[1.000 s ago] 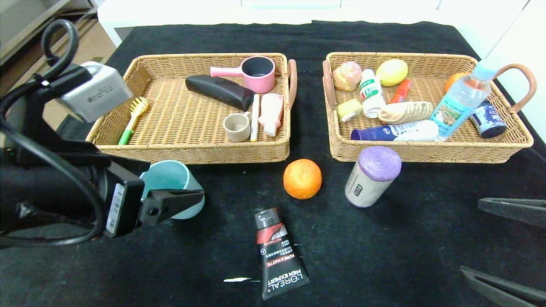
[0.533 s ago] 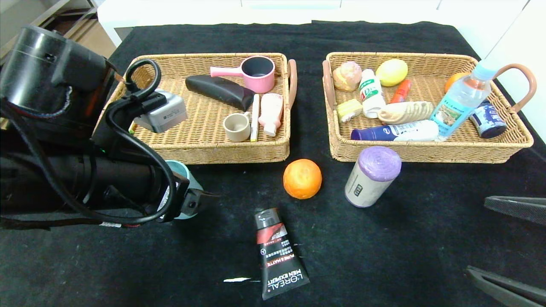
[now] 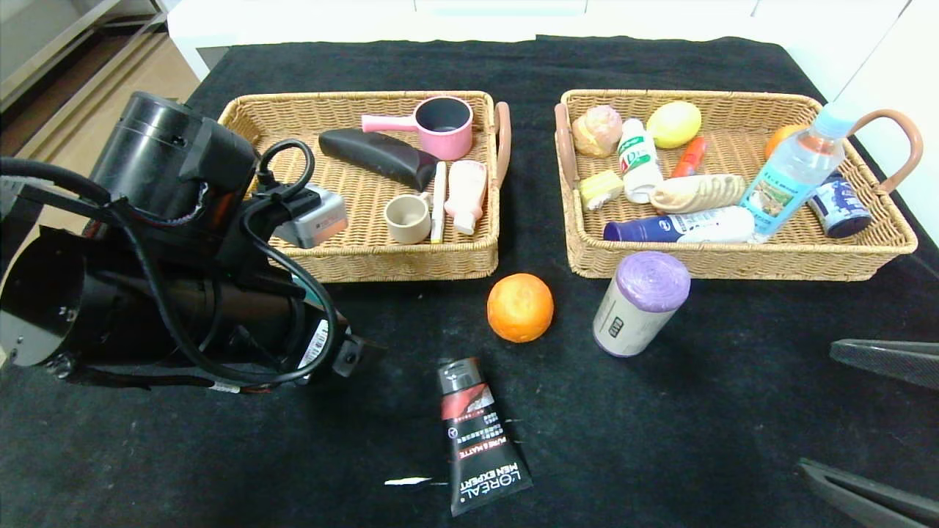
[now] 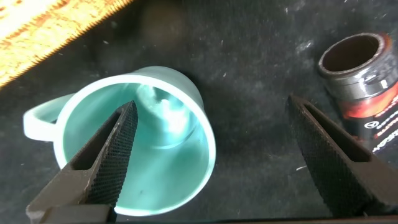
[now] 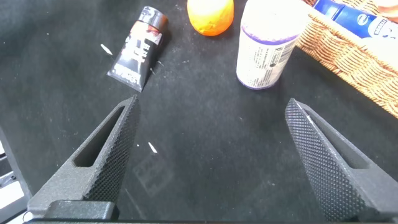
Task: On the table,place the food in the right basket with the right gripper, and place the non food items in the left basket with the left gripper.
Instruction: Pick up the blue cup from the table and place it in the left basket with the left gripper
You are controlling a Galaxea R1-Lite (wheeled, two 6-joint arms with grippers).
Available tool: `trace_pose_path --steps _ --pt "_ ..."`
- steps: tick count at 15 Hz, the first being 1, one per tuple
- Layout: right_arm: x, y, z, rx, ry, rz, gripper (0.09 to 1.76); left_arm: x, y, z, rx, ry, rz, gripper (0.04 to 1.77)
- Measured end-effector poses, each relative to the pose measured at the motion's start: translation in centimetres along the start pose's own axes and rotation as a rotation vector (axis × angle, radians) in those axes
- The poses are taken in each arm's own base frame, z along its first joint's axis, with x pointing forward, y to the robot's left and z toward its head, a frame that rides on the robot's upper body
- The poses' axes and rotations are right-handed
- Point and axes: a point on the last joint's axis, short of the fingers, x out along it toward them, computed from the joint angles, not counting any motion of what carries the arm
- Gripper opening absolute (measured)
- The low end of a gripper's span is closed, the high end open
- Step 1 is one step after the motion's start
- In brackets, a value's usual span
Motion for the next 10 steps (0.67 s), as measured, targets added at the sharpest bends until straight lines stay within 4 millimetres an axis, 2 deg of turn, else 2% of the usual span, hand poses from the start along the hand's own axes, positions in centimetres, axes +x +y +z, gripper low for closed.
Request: trace_pose_path --steps 5,7,10 --pt "0.1 -0.13 -0.06 0.003 0.006 -0.008 1.7 0.73 -0.16 -0.07 0.004 0.022 -0.001 1.72" --pt "0.14 -0.17 -0.04 0.003 0.006 -0.01 1.7 0.84 -0.18 -0.08 0.004 0.025 -0.001 1.35" --pt "0.17 -0.18 -0.04 0.004 0.007 -0.011 1.7 1.03 -0.22 -0.1 0.008 0.033 -0.001 0.95"
